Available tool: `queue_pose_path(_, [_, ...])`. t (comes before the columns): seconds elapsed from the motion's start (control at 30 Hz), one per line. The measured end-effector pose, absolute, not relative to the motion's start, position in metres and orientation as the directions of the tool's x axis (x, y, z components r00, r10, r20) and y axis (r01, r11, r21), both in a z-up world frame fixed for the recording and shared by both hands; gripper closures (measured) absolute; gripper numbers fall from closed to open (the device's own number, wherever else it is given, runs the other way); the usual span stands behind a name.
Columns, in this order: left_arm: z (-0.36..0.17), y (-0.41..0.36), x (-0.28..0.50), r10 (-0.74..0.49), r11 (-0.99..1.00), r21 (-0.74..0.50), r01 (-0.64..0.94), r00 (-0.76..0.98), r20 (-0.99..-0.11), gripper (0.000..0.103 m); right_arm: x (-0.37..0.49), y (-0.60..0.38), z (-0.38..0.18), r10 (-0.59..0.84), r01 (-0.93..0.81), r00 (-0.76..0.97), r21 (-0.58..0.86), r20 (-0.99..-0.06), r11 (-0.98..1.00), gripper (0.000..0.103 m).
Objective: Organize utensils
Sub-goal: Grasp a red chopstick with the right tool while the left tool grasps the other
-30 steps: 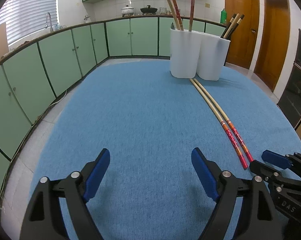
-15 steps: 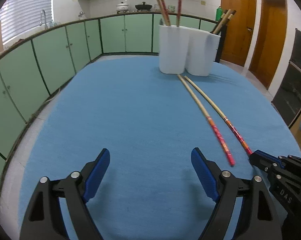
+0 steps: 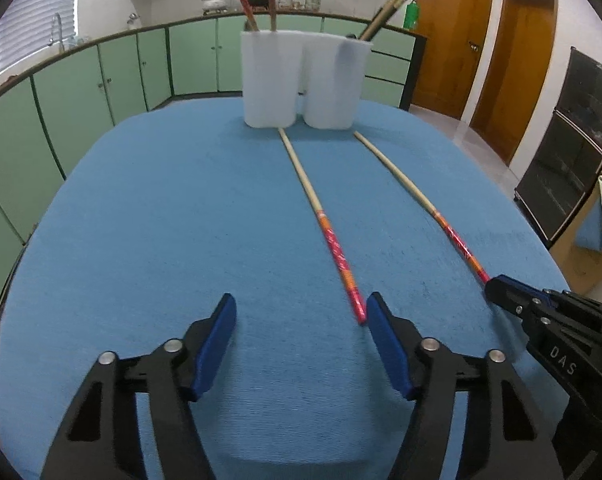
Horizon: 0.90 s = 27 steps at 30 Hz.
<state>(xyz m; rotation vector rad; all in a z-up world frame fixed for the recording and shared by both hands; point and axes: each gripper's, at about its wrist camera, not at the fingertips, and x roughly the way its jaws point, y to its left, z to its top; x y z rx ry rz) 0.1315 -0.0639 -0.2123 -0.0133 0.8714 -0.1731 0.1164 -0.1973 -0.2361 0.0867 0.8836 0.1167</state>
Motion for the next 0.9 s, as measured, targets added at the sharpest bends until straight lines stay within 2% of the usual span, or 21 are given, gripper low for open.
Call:
queue_pose_path(0.1, [-0.216, -0.067, 0.135, -0.159, 0.986, -0.093, 0.138, 0.614, -0.773, 0.048, 0.119, -0.198, -0.237, 0.143, -0.071, 0.625, 0.126, -0.768, 0.989, 0.098])
queue_pose_path(0.47, [-0.216, -0.076, 0.135, -0.128, 0.991, -0.073, 0.114, 0.612, -0.780, 0.049, 0.120, -0.196, -0.239, 0.151, -0.080, 0.620, 0.129, -0.770, 0.988, 0.097])
queue_pose_path(0.53, [-0.215, -0.076, 0.134, -0.126, 0.991, -0.078, 0.104, 0.614, -0.780, 0.056, 0.120, -0.196, -0.240, 0.153, -0.081, 0.620, 0.131, -0.769, 0.988, 0.096])
queue_pose_path(0.63, [-0.215, -0.077, 0.132, -0.130, 0.991, -0.086, 0.100, 0.615, -0.778, 0.072, 0.121, -0.197, -0.240, 0.155, -0.081, 0.620, 0.134, -0.769, 0.988, 0.096])
queue_pose_path(0.7, [-0.215, -0.076, 0.130, -0.140, 0.990, -0.102, 0.097, 0.611, -0.779, 0.088, 0.121, -0.198, -0.240, 0.160, -0.081, 0.619, 0.140, -0.769, 0.987, 0.096])
queue_pose_path(0.8, [-0.215, -0.070, 0.127, -0.157, 0.988, -0.126, 0.095, 0.602, -0.783, 0.094, 0.121, -0.201, -0.241, 0.172, -0.081, 0.618, 0.156, -0.767, 0.984, 0.096])
queue_pose_path(0.9, [-0.214, -0.064, 0.122, -0.178, 0.984, -0.149, 0.098, 0.596, -0.783, 0.095, 0.120, -0.200, -0.241, 0.172, -0.082, 0.618, 0.155, -0.767, 0.985, 0.096])
